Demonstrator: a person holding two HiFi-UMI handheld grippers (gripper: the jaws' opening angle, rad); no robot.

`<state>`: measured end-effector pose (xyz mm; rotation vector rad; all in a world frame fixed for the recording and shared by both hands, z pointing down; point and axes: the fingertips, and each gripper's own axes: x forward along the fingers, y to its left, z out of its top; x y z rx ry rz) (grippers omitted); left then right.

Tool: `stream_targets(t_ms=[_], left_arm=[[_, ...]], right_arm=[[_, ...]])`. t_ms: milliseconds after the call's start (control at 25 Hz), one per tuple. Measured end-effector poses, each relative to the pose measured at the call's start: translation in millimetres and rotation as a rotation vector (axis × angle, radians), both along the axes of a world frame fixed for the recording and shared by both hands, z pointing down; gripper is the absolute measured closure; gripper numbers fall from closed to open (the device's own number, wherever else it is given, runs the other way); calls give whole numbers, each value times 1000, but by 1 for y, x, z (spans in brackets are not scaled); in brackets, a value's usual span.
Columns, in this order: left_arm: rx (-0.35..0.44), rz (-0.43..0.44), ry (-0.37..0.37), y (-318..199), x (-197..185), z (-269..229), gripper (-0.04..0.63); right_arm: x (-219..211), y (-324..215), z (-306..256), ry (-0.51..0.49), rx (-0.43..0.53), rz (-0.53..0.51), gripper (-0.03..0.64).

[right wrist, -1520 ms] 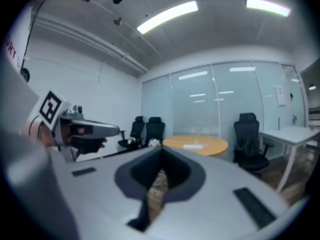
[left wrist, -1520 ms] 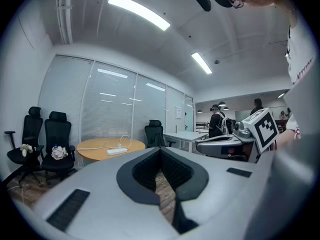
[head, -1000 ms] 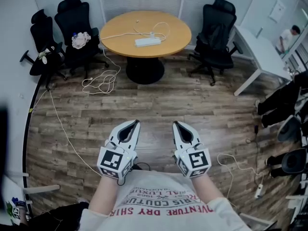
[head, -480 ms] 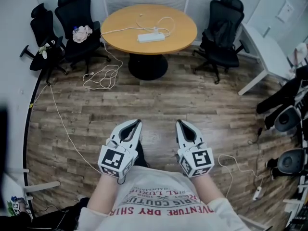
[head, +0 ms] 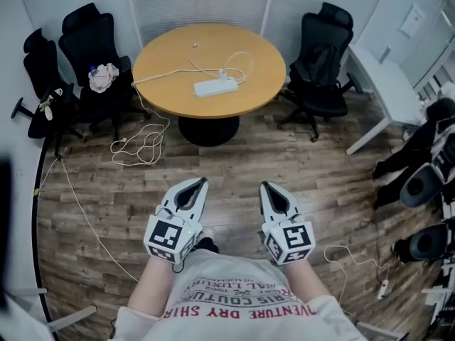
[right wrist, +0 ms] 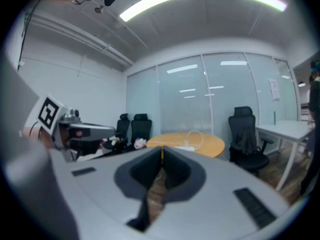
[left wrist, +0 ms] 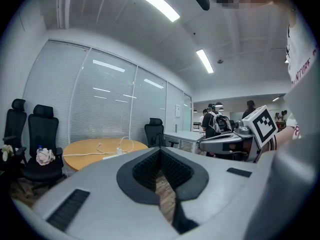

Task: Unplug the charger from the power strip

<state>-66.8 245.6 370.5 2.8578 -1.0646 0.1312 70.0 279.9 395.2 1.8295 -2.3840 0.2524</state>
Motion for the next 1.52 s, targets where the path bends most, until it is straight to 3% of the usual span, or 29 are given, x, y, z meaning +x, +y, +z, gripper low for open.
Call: stream_targets(t_ms=[320, 560, 920, 1520], left_arm=[[15, 43, -8, -126, -9, -7, 563], [-44, 12, -10, -181, -11, 12, 563], [-81, -133, -39, -272, 4, 38, 563], [-89, -396, -51, -439, 99, 40, 563]], right_arm=[[1, -119, -4, 8, -2, 60, 588], [4, -181, 9, 4, -47, 34, 588], [25, -290, 42, -12, -86, -97, 588], [127, -503, 46, -19, -109, -339, 588]])
